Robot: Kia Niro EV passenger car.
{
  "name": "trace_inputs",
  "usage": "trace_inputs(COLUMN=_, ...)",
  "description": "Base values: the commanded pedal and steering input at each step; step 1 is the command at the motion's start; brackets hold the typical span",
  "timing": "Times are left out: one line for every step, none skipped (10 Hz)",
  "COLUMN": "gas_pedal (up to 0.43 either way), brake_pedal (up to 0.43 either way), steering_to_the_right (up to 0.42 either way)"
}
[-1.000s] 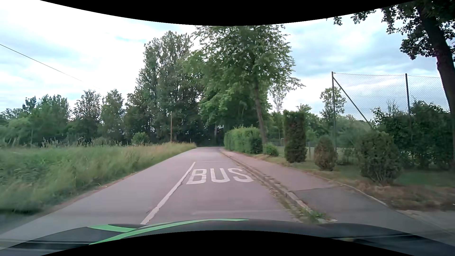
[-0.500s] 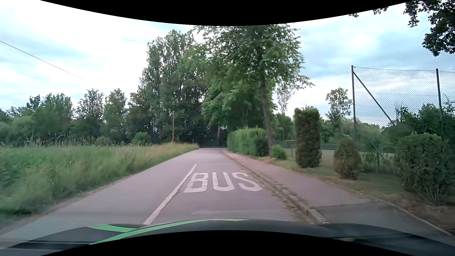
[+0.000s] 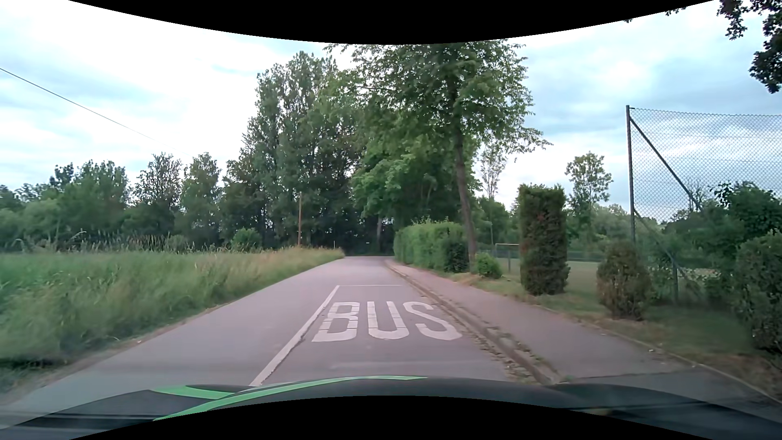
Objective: Follow the waypoints while adhering to traffic rules and regulations
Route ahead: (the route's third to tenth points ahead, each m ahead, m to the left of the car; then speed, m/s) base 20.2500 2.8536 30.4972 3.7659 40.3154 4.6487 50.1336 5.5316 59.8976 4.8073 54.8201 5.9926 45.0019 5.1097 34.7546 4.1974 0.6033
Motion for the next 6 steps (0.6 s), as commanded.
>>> trace_inputs(gas_pedal=0.000, brake_pedal=0.238, steering_to_the_right=-0.054)
trace_inputs(gas_pedal=0.000, brake_pedal=0.232, steering_to_the_right=-0.053)
trace_inputs(gas_pedal=0.000, brake_pedal=0.226, steering_to_the_right=-0.054)
trace_inputs(gas_pedal=0.000, brake_pedal=0.220, steering_to_the_right=-0.054)
trace_inputs(gas_pedal=0.000, brake_pedal=0.220, steering_to_the_right=-0.053)
trace_inputs(gas_pedal=0.000, brake_pedal=0.213, steering_to_the_right=-0.054)
